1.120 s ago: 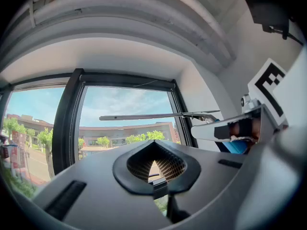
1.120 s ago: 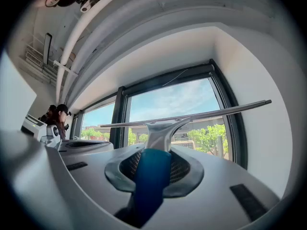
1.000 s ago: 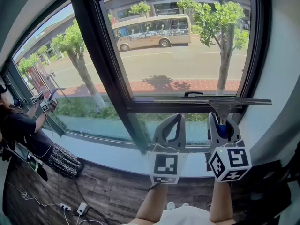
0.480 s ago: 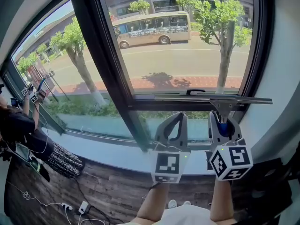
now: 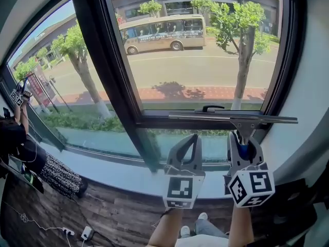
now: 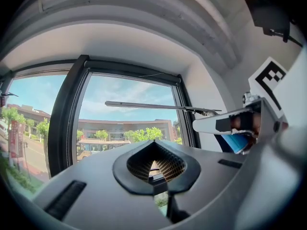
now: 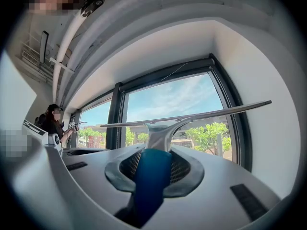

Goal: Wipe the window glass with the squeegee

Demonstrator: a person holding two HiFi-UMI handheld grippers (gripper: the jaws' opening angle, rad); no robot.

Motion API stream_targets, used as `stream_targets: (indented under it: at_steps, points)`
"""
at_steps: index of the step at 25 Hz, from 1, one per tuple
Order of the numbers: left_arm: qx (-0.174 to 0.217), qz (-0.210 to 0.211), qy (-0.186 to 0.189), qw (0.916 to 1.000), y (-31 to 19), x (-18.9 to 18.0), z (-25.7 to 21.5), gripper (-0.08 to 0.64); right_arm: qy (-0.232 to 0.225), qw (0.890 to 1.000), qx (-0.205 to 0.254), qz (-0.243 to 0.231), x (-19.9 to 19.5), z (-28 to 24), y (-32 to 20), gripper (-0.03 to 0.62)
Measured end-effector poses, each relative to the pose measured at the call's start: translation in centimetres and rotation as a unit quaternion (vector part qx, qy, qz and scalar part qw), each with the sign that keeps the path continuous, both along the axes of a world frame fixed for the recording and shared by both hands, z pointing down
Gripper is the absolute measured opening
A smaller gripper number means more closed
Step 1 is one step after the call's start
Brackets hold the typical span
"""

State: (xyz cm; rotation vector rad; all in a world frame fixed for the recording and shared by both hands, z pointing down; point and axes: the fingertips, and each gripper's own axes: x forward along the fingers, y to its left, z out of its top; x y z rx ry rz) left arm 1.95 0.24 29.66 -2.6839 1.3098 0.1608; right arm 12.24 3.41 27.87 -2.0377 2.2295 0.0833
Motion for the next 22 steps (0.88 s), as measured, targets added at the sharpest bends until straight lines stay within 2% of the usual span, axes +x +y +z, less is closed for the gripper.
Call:
stream_targets:
  at_steps: [9,15,22]
  points:
    - [0.0,-0.029,0.017,0.9994,-5.8,2.6,-0.7,-0.005,0.004,1.0,0.001,-0.029,2.6,-0.4,-6.7,0.077]
    - [-0.021,-0.035,0.014,0.9991,-8.2,4.2,1.3,-0.005,-0.004,0.999,-0.012,-0.041,4.0,1.3,-9.5,0.077]
    - [-0.016,-0.033,0.011,0.9993,-11.2,4.6,1.1,-0.005,-0.005,0.999,-0.017,-0.041,4.3,1.6,-12.8,0.077]
